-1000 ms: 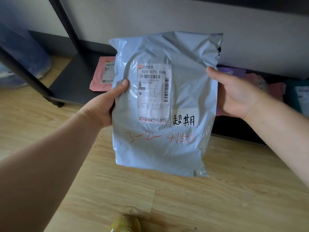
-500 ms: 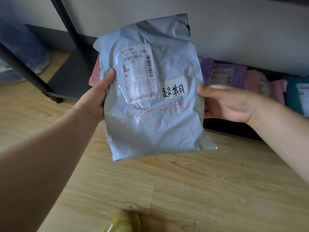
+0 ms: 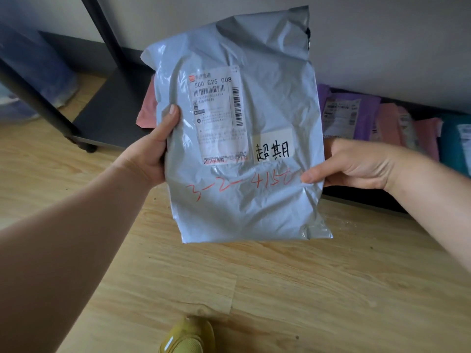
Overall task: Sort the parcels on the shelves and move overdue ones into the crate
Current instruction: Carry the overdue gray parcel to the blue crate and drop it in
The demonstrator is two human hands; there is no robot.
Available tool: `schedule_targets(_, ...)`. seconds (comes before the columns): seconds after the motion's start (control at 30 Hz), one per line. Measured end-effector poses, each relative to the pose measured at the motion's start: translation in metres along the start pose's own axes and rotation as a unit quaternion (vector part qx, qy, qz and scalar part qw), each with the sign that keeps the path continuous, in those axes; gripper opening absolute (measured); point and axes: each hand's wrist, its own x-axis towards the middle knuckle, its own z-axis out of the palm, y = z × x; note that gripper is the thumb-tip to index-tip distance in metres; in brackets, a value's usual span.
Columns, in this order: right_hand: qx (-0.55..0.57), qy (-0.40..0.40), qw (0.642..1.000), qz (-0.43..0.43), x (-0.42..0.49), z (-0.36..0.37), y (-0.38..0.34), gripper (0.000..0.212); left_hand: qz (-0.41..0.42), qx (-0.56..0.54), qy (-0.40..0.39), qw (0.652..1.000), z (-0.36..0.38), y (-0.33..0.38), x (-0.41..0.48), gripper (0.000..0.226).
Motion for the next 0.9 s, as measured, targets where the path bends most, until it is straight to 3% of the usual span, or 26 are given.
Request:
schedule_targets(0.23,0.01,0.001,1.0,0.003,0.001,-0.002,0.0,0.051,0.012,0.011,-0.005,1.0,0.003,-0.002,0.002,0.064)
schedule_targets(0.33,0.027,0.007,1.0,0.003,-0.001,0.0,-0.002,0.051,-0.011,0.009,0.011,1.0,0.001,-0.001,0.005,0.045)
schedule_targets(0.67,0.006,0.196,0.98,0.025,-0.043,0.007,-0.013,0.033,-0.096,-0.004,0.037,0.995,0.05,-0.003,0.0,0.036)
schedule_targets(0.9,0.034,0.326,0.945,0.01,-0.112,0.005,-0.012,0.024,-0.183,0.076,-0.038,0.979,0.112,0.009,-0.019,0.041)
